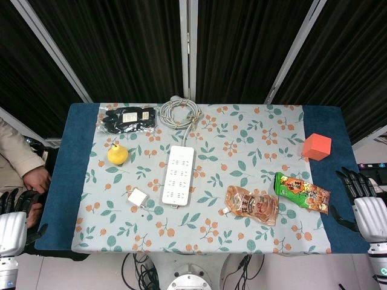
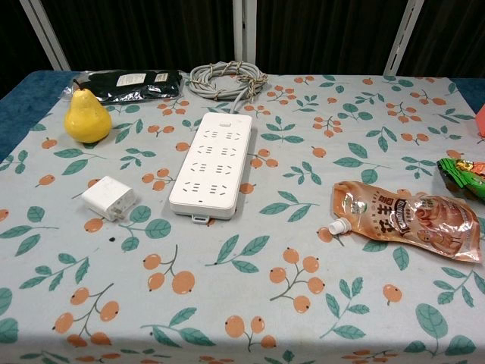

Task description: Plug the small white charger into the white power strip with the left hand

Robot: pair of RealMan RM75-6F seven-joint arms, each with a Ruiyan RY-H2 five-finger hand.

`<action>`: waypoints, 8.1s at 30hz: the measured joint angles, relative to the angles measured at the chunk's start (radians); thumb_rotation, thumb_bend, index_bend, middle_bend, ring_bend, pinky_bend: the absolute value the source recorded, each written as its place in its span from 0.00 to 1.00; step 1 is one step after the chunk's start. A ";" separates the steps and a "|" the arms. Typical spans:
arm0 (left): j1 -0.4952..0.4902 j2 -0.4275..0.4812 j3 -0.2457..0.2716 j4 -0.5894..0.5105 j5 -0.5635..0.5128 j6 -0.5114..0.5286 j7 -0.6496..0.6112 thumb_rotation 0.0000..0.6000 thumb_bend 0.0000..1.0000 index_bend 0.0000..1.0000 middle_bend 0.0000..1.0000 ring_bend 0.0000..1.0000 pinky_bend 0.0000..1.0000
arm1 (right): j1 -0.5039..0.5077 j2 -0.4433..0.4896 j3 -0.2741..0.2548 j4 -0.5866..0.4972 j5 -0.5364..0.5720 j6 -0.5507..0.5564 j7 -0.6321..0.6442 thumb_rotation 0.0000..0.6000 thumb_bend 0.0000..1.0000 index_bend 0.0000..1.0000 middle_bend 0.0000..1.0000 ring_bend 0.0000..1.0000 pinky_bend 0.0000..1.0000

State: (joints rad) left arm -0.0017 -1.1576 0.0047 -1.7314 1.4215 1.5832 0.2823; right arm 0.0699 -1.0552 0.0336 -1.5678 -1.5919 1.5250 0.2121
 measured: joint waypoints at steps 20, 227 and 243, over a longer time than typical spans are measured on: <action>-0.202 -0.009 -0.046 0.002 0.148 -0.219 -0.044 1.00 0.24 0.25 0.17 0.03 0.00 | 0.020 0.005 0.008 -0.015 -0.029 0.003 -0.005 1.00 0.30 0.00 0.00 0.00 0.00; -0.512 -0.422 -0.076 0.200 -0.307 -0.383 0.028 1.00 0.32 0.41 0.42 0.32 0.12 | -0.003 0.019 0.027 0.033 0.016 0.031 0.039 1.00 0.30 0.00 0.00 0.00 0.00; -0.574 -0.347 -0.124 0.156 -0.237 -0.458 0.060 1.00 0.45 0.63 0.65 0.46 0.25 | -0.003 0.011 0.027 0.032 0.013 0.031 0.040 1.00 0.30 0.00 0.00 0.00 0.00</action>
State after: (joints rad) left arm -0.5753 -1.5048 -0.1189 -1.5758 1.1841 1.1249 0.3427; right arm 0.0669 -1.0439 0.0604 -1.5363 -1.5786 1.5559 0.2519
